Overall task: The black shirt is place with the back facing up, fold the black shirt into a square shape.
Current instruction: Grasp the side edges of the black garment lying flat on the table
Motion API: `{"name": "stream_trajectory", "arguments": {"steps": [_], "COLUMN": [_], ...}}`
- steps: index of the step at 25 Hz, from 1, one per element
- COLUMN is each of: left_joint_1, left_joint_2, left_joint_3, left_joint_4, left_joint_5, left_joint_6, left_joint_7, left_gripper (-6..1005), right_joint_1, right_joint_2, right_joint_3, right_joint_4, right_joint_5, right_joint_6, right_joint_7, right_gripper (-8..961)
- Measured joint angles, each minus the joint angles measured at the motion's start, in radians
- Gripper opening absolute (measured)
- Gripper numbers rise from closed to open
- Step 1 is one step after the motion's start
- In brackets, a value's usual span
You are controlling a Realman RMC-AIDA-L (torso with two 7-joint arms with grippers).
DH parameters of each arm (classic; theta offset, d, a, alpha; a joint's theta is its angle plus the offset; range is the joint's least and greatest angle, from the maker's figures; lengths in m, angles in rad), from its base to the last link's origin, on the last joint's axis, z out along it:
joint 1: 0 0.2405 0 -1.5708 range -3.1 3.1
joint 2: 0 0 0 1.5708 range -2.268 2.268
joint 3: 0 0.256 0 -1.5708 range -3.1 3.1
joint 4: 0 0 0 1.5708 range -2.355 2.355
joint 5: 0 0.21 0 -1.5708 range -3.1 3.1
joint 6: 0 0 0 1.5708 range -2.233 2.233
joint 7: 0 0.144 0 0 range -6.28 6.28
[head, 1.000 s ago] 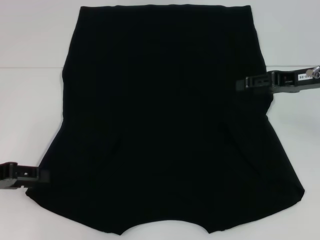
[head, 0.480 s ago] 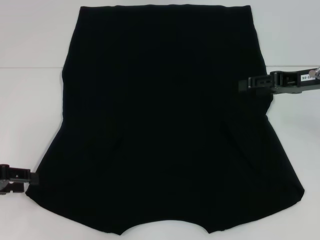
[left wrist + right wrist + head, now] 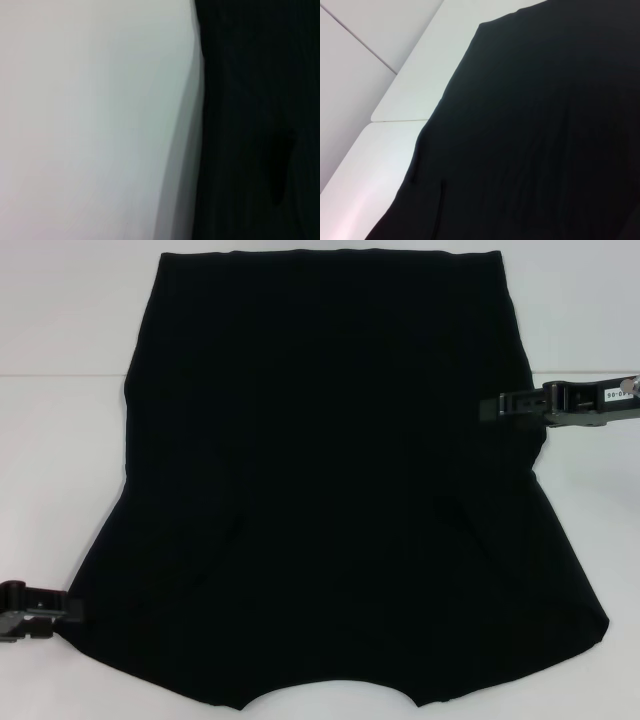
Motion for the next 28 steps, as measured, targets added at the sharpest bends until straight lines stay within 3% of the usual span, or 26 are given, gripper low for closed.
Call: {"name": "stream_trajectory", "arguments": {"steps": [28], "left_joint_1": [-0.066], "left_joint_2": [-0.002], "left_joint_3": [0.041], "left_joint_4": [-0.102], "left_joint_5": [0.0], "left_joint_6": [-0.103], "left_joint_7": [-0.041], "left_gripper": [579], "right_joint_1": [-0.017], "right_joint_2": [-0.011], "right_joint_3": [0.009], "right_joint_4": [0.0], "right_joint_5": [0.001], "right_joint_6": [-0.003], "right_joint_7": [-0.006], "right_gripper": [809]}}
